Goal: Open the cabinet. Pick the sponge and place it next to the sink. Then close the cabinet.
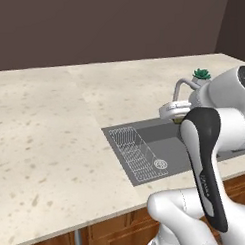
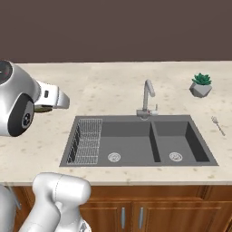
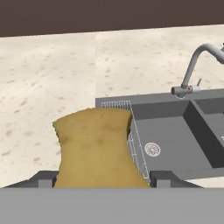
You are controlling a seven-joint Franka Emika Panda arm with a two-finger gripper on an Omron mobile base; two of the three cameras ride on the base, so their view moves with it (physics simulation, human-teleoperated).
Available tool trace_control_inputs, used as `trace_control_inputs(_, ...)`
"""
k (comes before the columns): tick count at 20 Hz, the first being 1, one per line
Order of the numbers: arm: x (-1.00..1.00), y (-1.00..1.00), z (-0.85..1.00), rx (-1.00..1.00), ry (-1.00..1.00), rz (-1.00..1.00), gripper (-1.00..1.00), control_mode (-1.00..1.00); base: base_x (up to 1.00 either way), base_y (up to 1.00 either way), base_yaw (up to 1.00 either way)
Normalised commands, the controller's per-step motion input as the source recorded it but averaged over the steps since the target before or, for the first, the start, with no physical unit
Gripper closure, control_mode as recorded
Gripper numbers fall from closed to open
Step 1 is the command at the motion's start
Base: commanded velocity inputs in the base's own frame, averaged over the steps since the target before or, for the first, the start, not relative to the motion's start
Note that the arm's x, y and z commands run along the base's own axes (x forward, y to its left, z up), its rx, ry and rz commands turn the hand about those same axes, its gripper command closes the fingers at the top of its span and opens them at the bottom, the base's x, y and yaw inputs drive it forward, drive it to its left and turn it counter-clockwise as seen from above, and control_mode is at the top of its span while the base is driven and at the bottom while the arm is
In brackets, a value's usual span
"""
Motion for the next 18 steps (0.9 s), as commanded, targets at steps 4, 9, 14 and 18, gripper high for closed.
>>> trace_control_inputs(4,0.00,0.00,0.00,0.00,0.00,0.00,1.00,-1.00,0.00,0.00,0.00)
trace_control_inputs(9,0.00,0.00,0.00,0.00,0.00,0.00,1.00,-1.00,0.00,0.00,0.00)
trace_control_inputs(14,0.00,0.18,-0.05,0.00,0.05,0.00,1.00,-1.00,0.00,0.00,0.00)
trace_control_inputs(18,0.00,0.76,-0.09,0.00,0.23,0.00,1.00,-1.00,0.00,0.00,0.00)
